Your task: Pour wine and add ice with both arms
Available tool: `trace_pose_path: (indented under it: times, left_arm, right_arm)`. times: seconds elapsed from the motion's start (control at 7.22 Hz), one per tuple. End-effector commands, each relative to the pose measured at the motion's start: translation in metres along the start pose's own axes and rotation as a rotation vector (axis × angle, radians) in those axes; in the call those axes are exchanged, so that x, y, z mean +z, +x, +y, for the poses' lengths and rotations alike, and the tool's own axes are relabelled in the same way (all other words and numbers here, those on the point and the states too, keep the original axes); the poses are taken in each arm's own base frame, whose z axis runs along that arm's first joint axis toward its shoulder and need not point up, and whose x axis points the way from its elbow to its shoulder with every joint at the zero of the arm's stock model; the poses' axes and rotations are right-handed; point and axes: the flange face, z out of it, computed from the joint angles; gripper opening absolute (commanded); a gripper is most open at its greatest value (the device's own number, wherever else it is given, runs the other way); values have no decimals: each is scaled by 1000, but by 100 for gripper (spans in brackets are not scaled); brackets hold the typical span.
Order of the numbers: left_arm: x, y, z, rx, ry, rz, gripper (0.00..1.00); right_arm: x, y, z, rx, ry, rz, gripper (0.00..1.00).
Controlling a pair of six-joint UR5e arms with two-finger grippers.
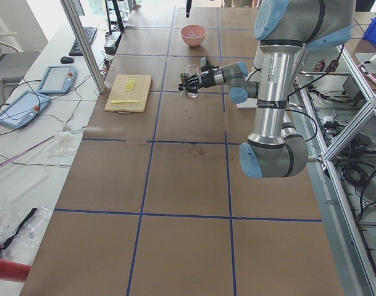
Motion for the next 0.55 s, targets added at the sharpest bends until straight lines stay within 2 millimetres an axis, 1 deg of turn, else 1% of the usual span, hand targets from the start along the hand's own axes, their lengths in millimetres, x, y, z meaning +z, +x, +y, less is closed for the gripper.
trace_pose_path:
  times: [0.0, 0.14, 0.28, 0.42]
  left_arm:
    - [-8, 35, -24, 64, 12, 42, 0]
    - [-14, 48, -31, 59, 4, 67, 0]
    - [-21, 70, -39, 35, -42, 116, 0]
    - [-27, 83, -37, 116, -48, 139, 0]
  right_arm:
    - [28, 18, 14, 22, 6, 2, 100]
    - [37, 13, 17, 28, -6, 12, 100]
    - [45, 12, 19, 35, -13, 25, 100]
    - [46, 11, 19, 36, -14, 24, 100]
